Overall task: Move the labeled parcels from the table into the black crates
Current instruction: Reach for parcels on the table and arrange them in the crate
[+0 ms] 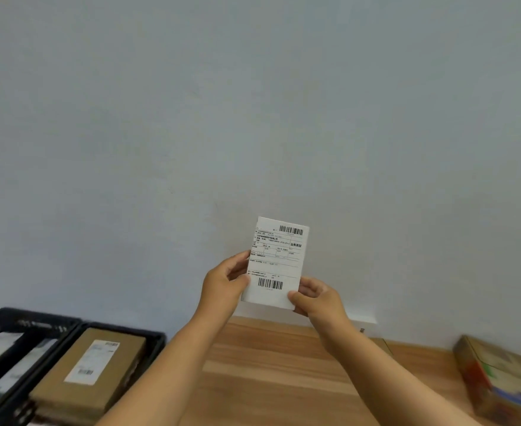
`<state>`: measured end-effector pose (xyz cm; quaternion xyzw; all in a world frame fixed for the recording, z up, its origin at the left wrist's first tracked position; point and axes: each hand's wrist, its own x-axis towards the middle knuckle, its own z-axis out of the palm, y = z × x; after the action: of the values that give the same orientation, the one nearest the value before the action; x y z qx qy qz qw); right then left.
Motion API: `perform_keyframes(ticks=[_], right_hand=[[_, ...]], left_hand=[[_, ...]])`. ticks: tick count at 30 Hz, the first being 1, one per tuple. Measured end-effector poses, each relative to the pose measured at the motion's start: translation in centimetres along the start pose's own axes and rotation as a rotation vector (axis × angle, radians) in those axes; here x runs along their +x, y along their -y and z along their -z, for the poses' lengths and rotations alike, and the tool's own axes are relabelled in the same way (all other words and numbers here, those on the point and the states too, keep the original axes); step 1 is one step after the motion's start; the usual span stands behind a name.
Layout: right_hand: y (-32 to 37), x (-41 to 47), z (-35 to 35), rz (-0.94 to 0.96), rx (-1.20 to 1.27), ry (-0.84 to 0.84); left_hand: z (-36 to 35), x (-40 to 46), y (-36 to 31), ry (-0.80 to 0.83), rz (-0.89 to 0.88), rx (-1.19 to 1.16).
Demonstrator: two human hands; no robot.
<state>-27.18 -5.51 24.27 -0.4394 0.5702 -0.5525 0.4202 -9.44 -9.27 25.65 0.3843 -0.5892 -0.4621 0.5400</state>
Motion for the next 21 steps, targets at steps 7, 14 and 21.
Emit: perform_keyframes(ticks=[7,14,21], right_hand=[[-0.8,-4.6,-1.0,0.002,-0.075,0.040],[-3.8,-9.9,-3.6,-0.038,-0.048,0.159],[-5.0,-15.3,-9.6,-0.080,-0.068,0.308]], left_hand=[[1.7,-5.7,-0.5,-0.061,0.053,0.034],[4.5,-13.4,-0.5,-0.179,0.128,0.094],[11.0,-19.9,-0.7,-0.321,0.228,0.166]])
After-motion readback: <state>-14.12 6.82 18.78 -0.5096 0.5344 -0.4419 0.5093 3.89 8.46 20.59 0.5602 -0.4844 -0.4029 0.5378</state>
